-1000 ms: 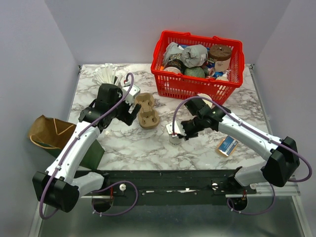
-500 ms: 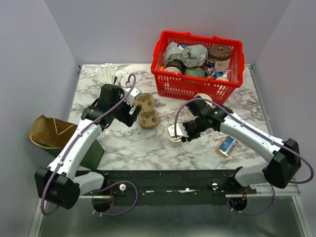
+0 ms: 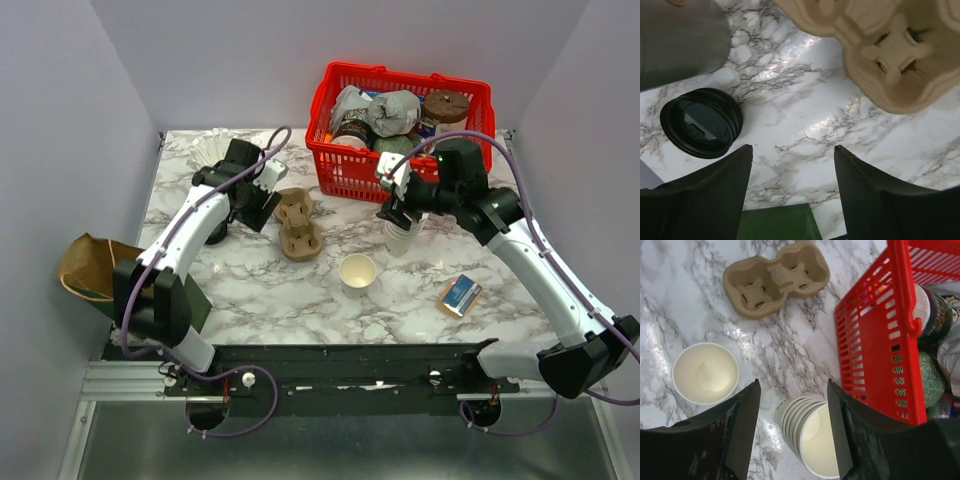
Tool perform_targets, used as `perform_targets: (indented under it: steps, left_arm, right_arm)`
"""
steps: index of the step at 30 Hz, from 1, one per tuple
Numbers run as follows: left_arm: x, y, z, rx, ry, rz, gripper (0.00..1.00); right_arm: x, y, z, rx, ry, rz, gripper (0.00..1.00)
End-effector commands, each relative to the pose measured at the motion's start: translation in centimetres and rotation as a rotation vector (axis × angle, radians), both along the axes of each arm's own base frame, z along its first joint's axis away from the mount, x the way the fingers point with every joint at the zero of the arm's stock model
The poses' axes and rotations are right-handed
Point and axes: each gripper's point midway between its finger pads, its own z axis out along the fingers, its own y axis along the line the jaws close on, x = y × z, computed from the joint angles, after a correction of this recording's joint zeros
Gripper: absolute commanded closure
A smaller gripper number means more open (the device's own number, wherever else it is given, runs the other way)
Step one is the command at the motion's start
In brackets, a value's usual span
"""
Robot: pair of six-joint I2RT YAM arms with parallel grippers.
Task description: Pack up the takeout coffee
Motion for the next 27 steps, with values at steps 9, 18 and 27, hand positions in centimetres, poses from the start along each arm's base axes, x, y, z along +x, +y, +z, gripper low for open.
perform_targets:
  steps: [9,18,27]
  left_arm:
    - [4.2,6.1,-2.1,0.198,0.078,0.208,0.42]
    - [3.2,7.7,-5.1,0.196,0.038,0.194,0.48]
    - [4.1,8.3,-5.9,0.192,-0.047,0.199,0.53]
  right_arm:
    - [-0.1,-0.4,1.6,0.090,-0.003,-0.082,0.35]
    - [0.1,0.1,1.1,0.075,0.019,-0.054,0.35]
    - [0.4,0.5,0.9,0.069,0.033,-0.043,0.36]
